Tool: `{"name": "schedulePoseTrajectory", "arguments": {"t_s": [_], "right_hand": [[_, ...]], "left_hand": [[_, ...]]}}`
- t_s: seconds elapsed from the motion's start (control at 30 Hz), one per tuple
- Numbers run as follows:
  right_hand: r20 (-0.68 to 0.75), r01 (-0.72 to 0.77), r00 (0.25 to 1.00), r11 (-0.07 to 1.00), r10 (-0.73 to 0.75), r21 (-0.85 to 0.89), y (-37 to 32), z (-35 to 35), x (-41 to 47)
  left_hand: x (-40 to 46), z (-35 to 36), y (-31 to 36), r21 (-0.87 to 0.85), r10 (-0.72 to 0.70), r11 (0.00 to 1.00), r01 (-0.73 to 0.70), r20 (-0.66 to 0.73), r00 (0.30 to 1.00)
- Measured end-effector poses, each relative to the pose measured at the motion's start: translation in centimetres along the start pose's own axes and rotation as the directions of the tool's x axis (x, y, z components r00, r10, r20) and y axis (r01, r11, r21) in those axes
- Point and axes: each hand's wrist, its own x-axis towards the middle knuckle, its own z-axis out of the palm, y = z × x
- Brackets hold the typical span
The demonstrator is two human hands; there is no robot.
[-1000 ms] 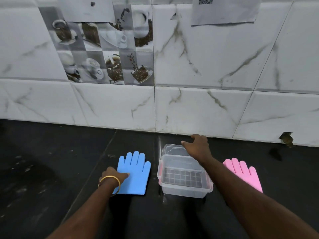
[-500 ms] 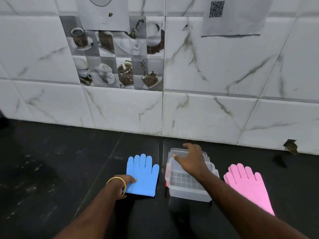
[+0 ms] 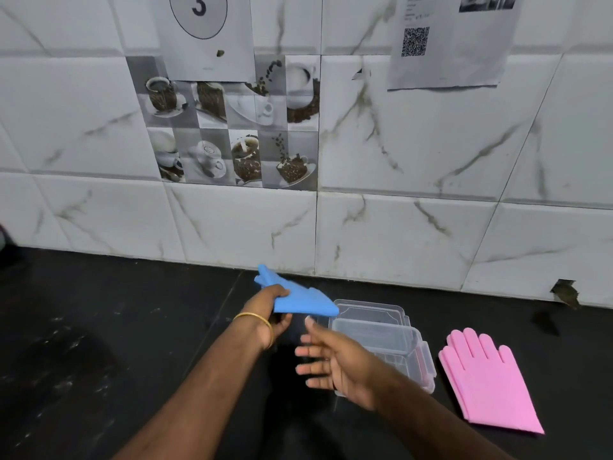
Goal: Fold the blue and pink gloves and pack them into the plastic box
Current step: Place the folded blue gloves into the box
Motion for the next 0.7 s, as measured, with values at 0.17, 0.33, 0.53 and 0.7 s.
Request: {"name": "schedulePoseTrajectory", "arguments": {"t_s": [0.17, 0.33, 0.53, 0.7], "right_hand": [[-0.223, 0.283, 0.952, 0.888, -0.212, 0.363, -3.3, -0.4, 0.4], [-0.394, 0.398, 0.899, 0.738, -0.195, 0.544, -5.1, -2.4, 0.2], [-0.485, 0.336, 0.871, 0.813, -0.076, 0.476, -3.7, -5.6, -0.7], [-0.458, 0.367, 0.878, 0.813, -0.142, 0.452, -5.4, -7.6, -2.0]], "left_hand": [[-3.0, 4.0, -0.2, -0.093, 0.083, 0.993, -0.067, 0.183, 0.98], [-4.2, 5.7, -4.0, -0.178, 0.164, 0.978, -0.112, 0.313, 0.936], [-4.5, 4.7, -9.6, 0.136, 0.078, 0.982, -0.134, 0.352, 0.933], [-4.2, 5.4, -12.6, 0.288, -0.15, 0.957, 0.019, 0.439, 0.886]]}}
